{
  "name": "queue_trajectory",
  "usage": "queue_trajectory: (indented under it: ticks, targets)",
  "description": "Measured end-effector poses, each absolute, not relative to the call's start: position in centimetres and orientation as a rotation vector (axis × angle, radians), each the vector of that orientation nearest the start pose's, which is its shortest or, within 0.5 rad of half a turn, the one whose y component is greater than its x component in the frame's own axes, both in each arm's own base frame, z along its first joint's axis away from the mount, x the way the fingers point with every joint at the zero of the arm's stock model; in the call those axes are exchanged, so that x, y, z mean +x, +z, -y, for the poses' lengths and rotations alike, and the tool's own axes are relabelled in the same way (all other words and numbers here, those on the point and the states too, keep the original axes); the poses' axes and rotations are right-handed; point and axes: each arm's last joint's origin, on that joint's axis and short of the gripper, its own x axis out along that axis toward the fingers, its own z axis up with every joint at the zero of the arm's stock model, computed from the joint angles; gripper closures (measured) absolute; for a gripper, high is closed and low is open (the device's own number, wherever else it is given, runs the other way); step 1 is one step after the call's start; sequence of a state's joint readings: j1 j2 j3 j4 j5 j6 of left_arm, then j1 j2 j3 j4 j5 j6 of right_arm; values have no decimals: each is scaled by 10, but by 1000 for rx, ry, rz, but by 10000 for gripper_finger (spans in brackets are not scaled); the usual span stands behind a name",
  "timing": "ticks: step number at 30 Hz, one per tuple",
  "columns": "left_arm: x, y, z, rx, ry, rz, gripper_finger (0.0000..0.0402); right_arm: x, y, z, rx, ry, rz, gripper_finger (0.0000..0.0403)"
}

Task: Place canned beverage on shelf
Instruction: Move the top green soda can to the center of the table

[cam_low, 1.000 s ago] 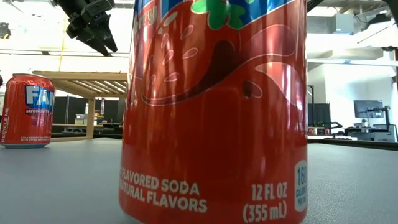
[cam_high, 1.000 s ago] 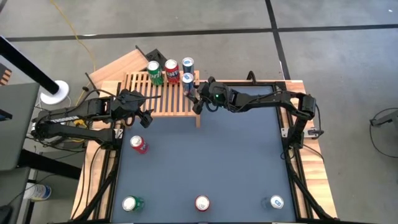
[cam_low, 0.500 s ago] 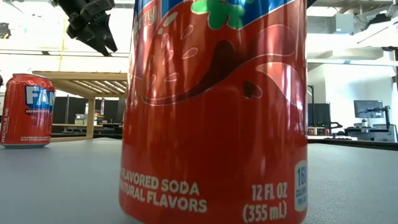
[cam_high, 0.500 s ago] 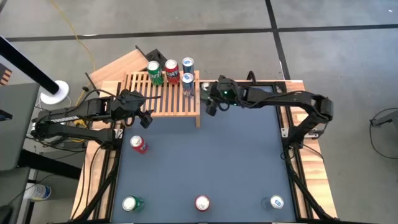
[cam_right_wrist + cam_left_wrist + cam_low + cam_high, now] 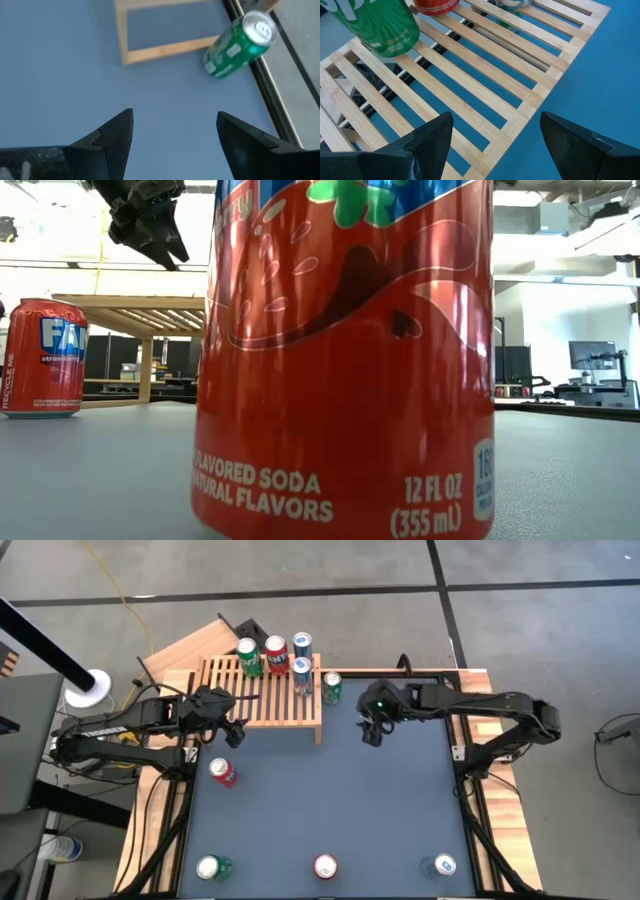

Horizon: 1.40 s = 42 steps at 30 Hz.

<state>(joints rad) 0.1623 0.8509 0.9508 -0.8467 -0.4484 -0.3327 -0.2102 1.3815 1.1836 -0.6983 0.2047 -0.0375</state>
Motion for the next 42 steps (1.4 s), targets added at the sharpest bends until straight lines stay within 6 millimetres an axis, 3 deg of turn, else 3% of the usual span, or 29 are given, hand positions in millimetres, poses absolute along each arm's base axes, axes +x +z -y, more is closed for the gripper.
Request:
queue_trajectory:
  ticks: [6, 12, 17, 24, 30, 35, 42]
  targets:
    - [149, 322, -36, -253, 693, -634, 113, 244, 282, 48, -25, -347, -913, 127]
    - [150, 322, -35, -311, 666, -630, 113, 225, 259, 37, -26, -329, -746, 127]
    - [150, 322, -34, -355, 665, -619, 113, 222, 239, 28, -38, -293, -651, 127]
    - [153, 313, -22, -381, 613, -638, 113, 242, 217, 34, -118, -289, -580, 127]
    - [154, 297, -11, -368, 569, -695, 113, 262, 206, 55, -167, -344, -499, 127]
    - [157, 291, -9, -333, 562, -684, 113, 267, 202, 98, -99, -415, -394, 127]
    - [163, 288, -9, -295, 521, -638, 113, 282, 199, 155, -41, -442, -400, 120]
